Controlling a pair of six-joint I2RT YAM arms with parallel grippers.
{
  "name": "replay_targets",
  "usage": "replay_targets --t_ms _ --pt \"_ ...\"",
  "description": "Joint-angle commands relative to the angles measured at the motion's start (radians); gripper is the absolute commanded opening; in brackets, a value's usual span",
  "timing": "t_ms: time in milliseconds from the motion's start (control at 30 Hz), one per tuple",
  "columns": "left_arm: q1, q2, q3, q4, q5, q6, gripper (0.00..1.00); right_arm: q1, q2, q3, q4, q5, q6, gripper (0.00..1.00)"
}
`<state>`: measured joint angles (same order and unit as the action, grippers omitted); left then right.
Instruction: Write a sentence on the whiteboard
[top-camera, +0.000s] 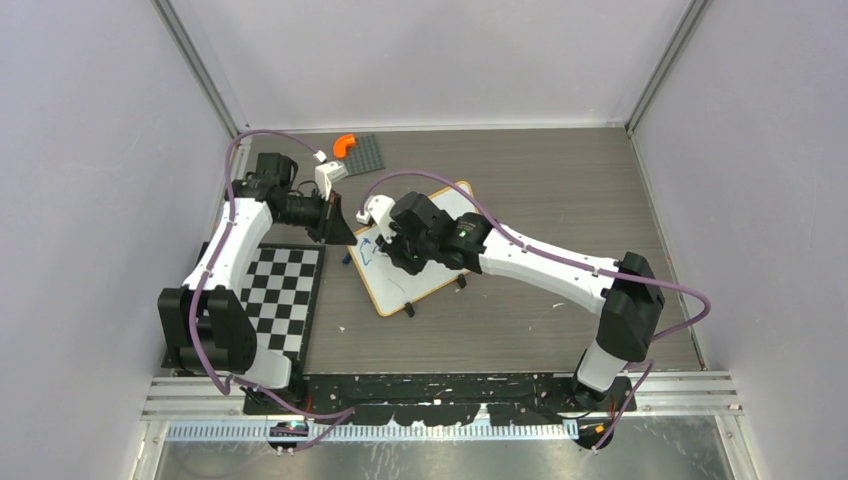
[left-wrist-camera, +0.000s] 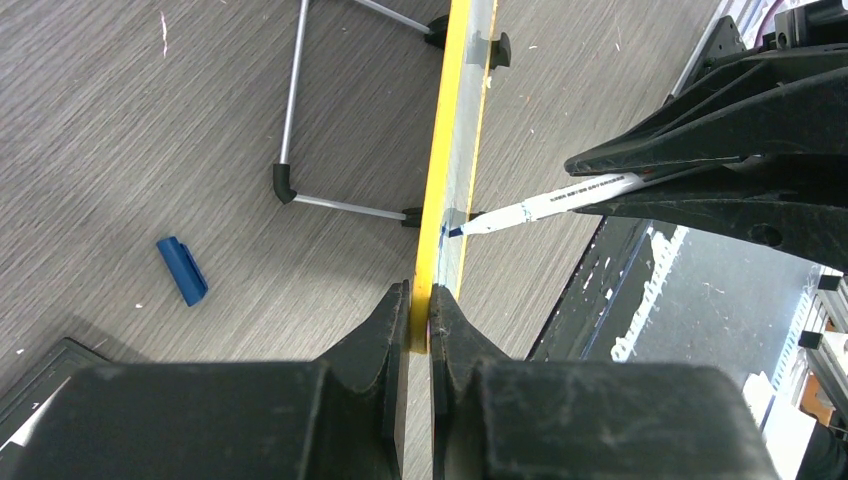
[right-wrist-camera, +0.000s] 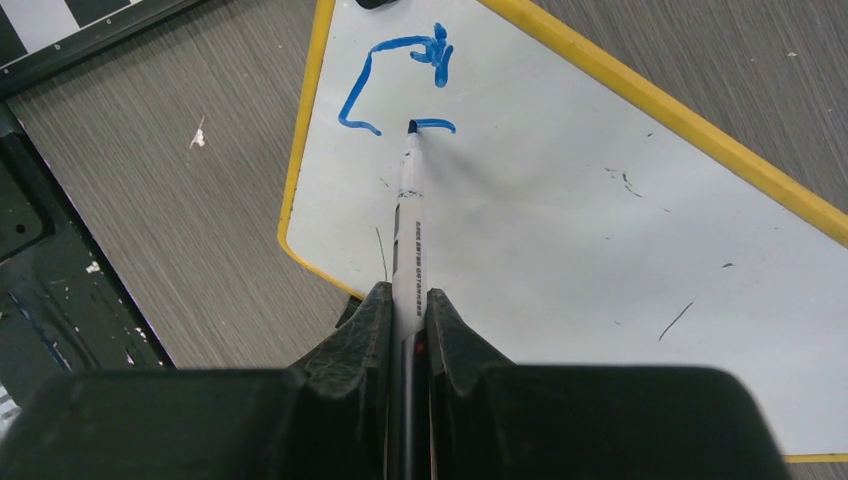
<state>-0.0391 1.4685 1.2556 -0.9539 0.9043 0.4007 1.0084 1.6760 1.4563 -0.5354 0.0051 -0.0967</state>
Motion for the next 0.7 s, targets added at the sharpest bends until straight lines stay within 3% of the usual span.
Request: replay_targets --t_ms 0,667 --pt "-0.007 0.002 0.004 -0.008 -0.002 0.010 0.00 0.000 -0.012 -0.014 0.015 0.009 -0.021 0.00" --pt "-0.007 0.003 0.004 -0.009 0.001 0.009 0.00 -0.024 -0.013 0.044 -0.010 0.075 -0.040 0.00"
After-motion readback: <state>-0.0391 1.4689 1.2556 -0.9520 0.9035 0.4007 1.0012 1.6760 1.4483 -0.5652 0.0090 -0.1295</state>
